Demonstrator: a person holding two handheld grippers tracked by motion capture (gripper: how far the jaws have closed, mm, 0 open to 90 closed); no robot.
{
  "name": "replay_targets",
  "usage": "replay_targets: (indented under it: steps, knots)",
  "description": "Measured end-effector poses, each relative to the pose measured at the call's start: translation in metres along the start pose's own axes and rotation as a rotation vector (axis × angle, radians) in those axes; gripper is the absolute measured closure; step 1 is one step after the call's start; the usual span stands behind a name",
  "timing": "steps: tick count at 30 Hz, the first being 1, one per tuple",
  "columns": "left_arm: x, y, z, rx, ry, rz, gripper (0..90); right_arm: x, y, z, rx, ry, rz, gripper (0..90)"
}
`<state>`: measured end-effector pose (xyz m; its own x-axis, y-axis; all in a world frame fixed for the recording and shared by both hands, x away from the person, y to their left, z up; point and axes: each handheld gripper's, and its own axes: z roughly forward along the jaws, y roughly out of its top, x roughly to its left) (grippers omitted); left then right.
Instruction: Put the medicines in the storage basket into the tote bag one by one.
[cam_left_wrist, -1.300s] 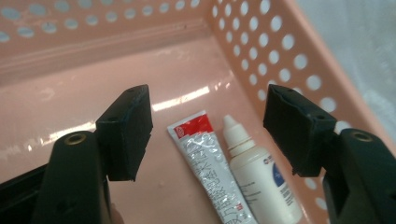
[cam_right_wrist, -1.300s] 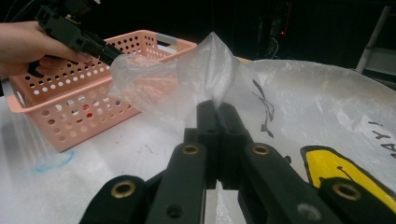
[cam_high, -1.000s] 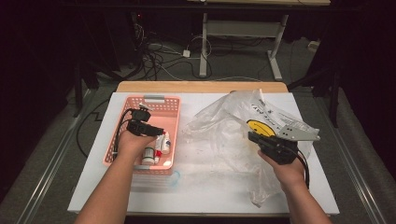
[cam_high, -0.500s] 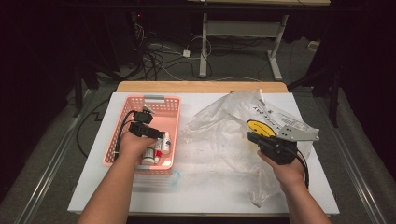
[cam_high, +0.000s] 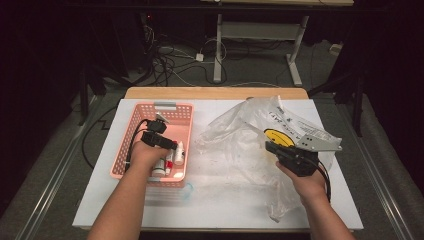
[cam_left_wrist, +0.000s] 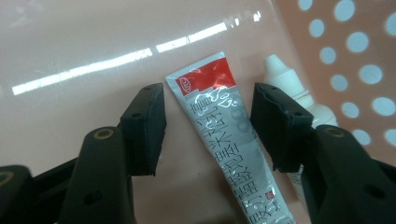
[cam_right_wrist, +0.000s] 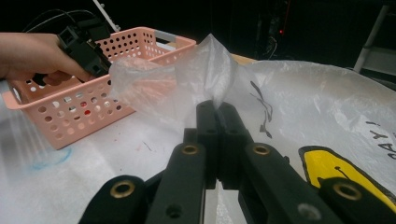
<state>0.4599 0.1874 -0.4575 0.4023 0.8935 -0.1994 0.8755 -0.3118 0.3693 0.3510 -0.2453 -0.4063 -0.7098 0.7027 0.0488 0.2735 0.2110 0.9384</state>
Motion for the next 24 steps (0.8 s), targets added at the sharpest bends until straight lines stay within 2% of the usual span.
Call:
replay_targets:
  steps: [6,8,12,17,24]
  knots:
    - [-0.003,0.0,-0.001,0.012,0.015,0.01,49.1,0.0,0.0,-0.001,-0.002,-0.003,0.0,90.0]
    - [-0.003,0.0,-0.001,0.014,-0.005,0.006,52.6,0.0,0.0,-0.001,-0.002,-0.004,0.002,90.0]
    - [-0.006,0.001,-0.001,0.017,-0.003,0.012,55.5,0.001,0.0,-0.001,0.001,0.002,-0.001,90.0]
    - [-0.01,0.005,0.0,0.005,0.018,0.019,60.0,0.002,0.0,0.0,0.002,0.003,0.002,90.0]
    - [-0.011,0.011,0.005,-0.017,0.054,0.023,60.3,0.002,0.0,0.0,0.003,0.006,-0.001,90.0]
